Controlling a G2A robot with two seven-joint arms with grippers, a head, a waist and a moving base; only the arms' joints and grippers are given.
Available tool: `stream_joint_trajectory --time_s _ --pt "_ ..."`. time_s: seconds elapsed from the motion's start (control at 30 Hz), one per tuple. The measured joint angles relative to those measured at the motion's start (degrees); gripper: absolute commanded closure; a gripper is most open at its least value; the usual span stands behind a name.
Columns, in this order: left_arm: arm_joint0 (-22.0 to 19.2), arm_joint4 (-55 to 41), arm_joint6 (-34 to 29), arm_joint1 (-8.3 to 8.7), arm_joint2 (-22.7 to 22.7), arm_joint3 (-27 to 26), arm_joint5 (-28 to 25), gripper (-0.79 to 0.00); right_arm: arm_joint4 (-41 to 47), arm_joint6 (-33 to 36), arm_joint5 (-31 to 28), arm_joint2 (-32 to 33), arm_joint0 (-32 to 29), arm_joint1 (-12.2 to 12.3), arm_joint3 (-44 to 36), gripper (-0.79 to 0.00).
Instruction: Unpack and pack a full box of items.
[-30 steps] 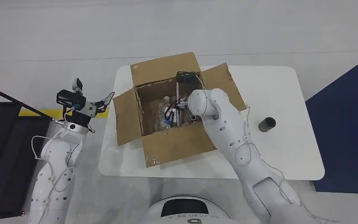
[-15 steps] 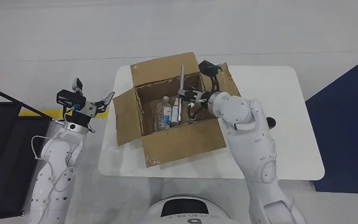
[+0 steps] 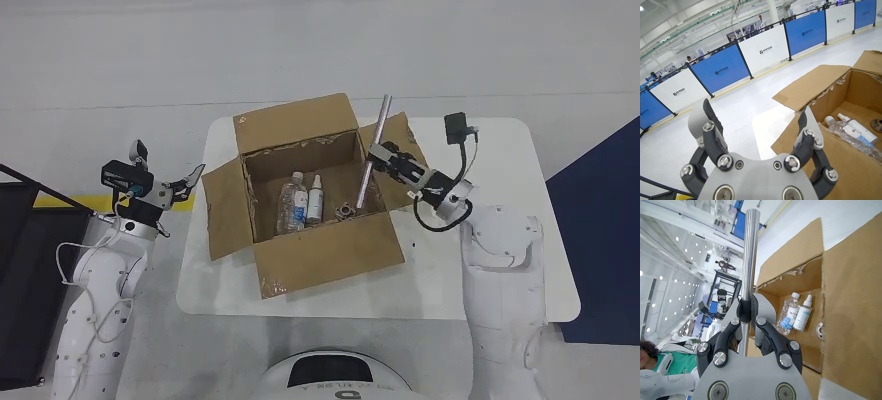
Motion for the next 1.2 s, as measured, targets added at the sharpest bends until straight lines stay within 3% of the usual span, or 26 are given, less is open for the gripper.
stream_joint_trajectory --time_s 0.2,0.37,0.47,0.67,0.97,1.2 --pt "0.00 0.00 0.00 0.00 0.00 0.00 0.00 -0.785 6.10 -5.40 -0.75 11.79 -14.10 0.63 -9.18 0.000" --pt "0.00 0.00 0.00 0.00 0.00 0.00 0.00 -0.785 11.77 -8.04 -2.46 17.86 -23.00 0.76 -9.57 0.000" --pt "0.00 0.00 0.00 0.00 0.00 0.00 0.00 -0.785 12.76 -8.13 -2.79 18.65 -25.33 0.93 -8.17 0.000" --pt "0.00 0.00 0.00 0.00 0.00 0.00 0.00 -0.785 14.11 -7.55 -2.55 18.44 -25.43 1.44 -3.31 0.000" --pt "0.00 0.00 0.00 0.00 0.00 0.00 0.00 -0.785 9.24 -2.42 2.77 15.83 -18.57 3.04 5.01 0.000" --pt "0.00 0.00 0.00 0.00 0.00 0.00 0.00 -0.785 6.80 -0.20 5.31 15.49 -16.73 4.12 8.66 0.000"
